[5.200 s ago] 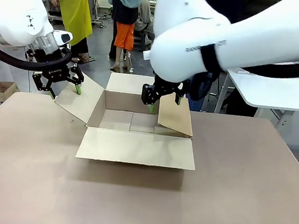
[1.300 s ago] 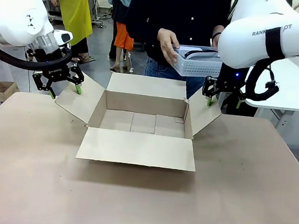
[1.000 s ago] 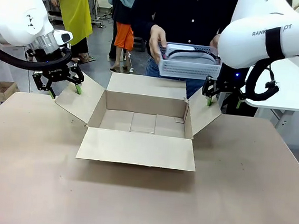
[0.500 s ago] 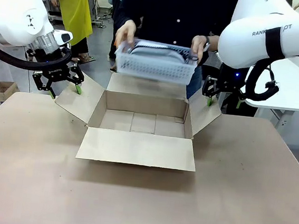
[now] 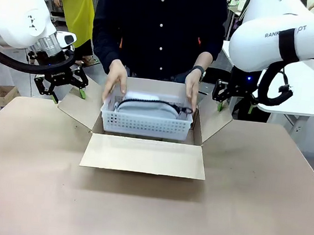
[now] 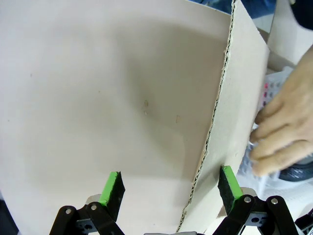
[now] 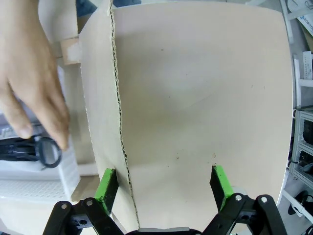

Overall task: Pack the gift set into the box.
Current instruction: Lift both hands away from the flaps of the Package Box.

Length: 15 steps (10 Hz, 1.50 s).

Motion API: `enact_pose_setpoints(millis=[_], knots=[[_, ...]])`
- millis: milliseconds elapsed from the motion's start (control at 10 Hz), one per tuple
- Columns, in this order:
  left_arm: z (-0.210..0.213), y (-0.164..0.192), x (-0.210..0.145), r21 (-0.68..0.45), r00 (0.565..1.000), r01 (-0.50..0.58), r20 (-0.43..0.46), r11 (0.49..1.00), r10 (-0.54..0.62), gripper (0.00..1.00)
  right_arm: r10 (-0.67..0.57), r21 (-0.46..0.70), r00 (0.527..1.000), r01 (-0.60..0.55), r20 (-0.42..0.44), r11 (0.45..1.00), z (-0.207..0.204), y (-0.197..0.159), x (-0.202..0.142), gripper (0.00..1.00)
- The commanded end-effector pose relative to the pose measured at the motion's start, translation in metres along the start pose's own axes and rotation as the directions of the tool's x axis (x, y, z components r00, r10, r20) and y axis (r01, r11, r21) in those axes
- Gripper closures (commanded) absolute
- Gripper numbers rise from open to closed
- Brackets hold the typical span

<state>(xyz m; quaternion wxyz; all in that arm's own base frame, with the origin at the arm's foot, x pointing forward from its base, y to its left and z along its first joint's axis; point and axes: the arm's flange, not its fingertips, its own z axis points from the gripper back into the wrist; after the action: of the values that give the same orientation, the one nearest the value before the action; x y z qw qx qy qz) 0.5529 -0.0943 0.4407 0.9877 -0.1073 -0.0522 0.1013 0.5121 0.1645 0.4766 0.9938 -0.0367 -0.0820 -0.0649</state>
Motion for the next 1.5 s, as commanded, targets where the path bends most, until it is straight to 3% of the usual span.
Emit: enact_pose_setpoints(millis=[0,700,800,900,1000,1100,1200,1300,1400], knots=[[0.002,-0.001,-0.001,0.015,1.0,-0.012,0.002,1.0,0.012,0.0,-0.02,-0.015,1.0,0.02,0.006,1.0,0.002,0.001,0.004,0.0],[0.0,0.0,0.0,0.0,1.0,0.0,0.0,1.0,0.0,0.0,0.0,0.0,1.0,0.0,0.0,1.0,0.0,0.0,0.0,0.0],[0.026,0.026,0.002,-0.179,0.995,0.026,-0.087,0.984,-0.042,0.0,-0.008,0.194,1.0,0.013,-0.028,0.981,0.024,-0.03,-0.008,0.0],[0.05,0.064,0.007,-0.381,0.979,0.022,-0.181,0.924,-0.098,0.0,0.012,0.419,0.999,0.01,-0.051,0.908,0.047,-0.072,-0.02,0.0],[0.06,0.098,0.014,-0.543,0.953,-0.014,-0.261,0.839,-0.153,0.0,0.037,0.605,0.996,0.018,-0.079,0.796,0.059,-0.109,-0.03,0.0],[0.062,0.13,0.02,-0.691,0.935,-0.089,-0.307,0.717,-0.179,0.0,0.042,0.771,0.995,0.039,-0.086,0.636,0.061,-0.149,-0.042,0.0],[0.058,0.163,0.022,-0.812,0.93,-0.16,-0.314,0.561,-0.19,0.0,-0.034,0.858,0.994,0.105,-0.102,0.502,0.052,-0.186,-0.056,0.0],[0.046,0.198,0.023,-0.91,0.948,-0.22,-0.285,0.35,-0.143,0.0,-0.098,0.912,0.986,0.165,-0.138,0.375,0.027,-0.221,-0.071,0.0],[0.033,0.219,0.024,-0.945,0.95,-0.253,-0.283,0.205,-0.13,0.0,-0.148,0.934,0.971,0.222,-0.186,0.281,0.0,-0.245,-0.079,0.0]])
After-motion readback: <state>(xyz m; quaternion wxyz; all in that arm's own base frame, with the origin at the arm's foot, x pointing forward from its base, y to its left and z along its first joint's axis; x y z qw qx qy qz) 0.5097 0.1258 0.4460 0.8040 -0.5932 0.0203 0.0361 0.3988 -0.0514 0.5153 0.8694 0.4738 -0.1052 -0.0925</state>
